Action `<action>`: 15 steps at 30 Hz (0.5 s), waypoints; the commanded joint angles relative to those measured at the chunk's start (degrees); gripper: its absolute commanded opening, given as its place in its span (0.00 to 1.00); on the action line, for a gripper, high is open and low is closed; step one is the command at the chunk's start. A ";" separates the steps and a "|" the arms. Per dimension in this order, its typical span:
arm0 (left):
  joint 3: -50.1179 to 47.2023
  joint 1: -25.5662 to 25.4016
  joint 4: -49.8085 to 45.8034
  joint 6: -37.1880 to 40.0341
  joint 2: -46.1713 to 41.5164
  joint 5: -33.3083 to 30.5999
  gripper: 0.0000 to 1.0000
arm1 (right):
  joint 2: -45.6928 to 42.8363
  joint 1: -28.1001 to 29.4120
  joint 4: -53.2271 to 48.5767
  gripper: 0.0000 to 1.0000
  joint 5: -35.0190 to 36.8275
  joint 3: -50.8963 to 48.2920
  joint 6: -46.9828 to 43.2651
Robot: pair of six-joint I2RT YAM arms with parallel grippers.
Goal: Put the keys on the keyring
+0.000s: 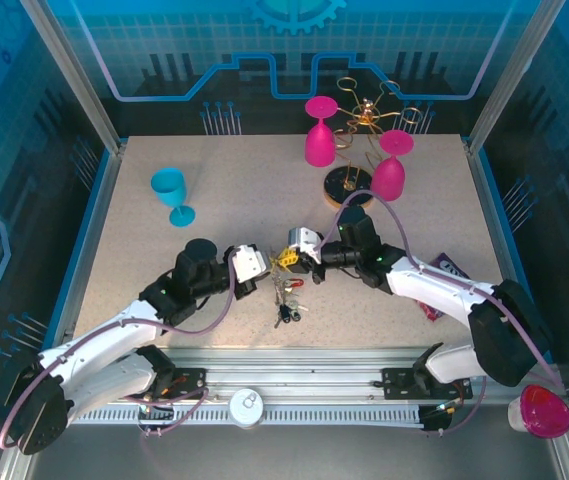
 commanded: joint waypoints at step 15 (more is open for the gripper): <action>7.64 0.05 -11.28 3.92 2.94 -4.57 0.00 | 1.78 7.08 -27.99 0.00 6.20 18.05 -13.45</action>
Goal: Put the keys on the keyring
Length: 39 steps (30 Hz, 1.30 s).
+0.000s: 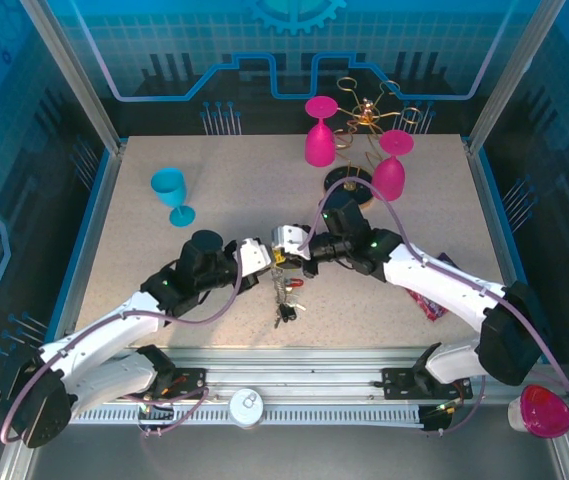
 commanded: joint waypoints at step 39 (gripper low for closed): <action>-3.06 0.16 3.99 1.05 -4.41 2.90 0.00 | 0.95 -5.79 9.13 0.16 -3.97 -8.03 10.41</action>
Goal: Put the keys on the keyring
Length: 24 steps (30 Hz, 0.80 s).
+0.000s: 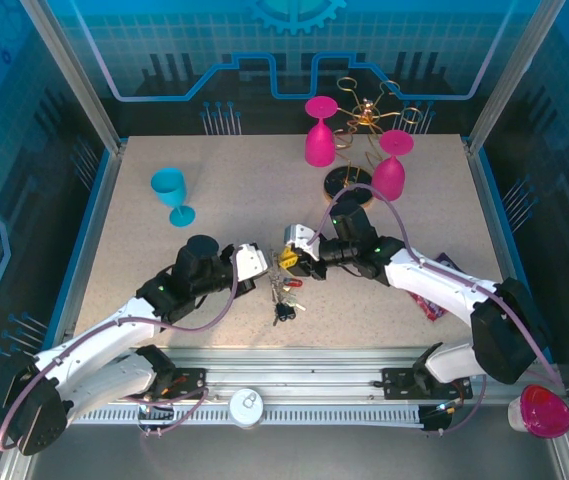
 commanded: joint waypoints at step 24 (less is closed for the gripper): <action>-1.11 0.20 3.14 0.85 -1.50 2.62 0.00 | 1.16 -1.42 2.04 0.18 -2.52 1.53 1.92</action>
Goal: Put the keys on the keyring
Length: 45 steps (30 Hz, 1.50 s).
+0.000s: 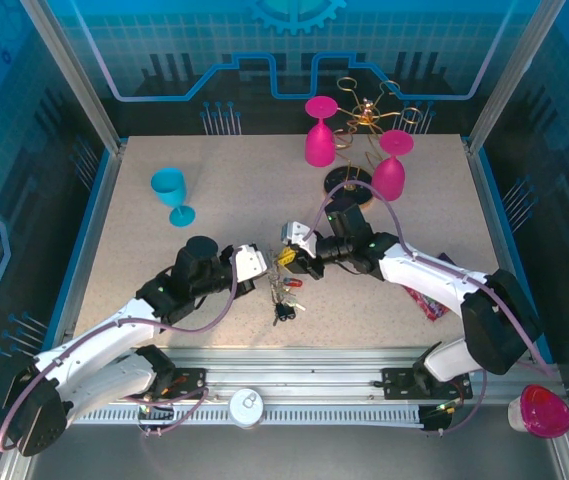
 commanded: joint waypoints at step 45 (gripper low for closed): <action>4.70 0.26 -3.12 -0.03 2.74 3.64 0.11 | 0.01 3.56 -8.17 0.00 -4.15 8.75 -8.42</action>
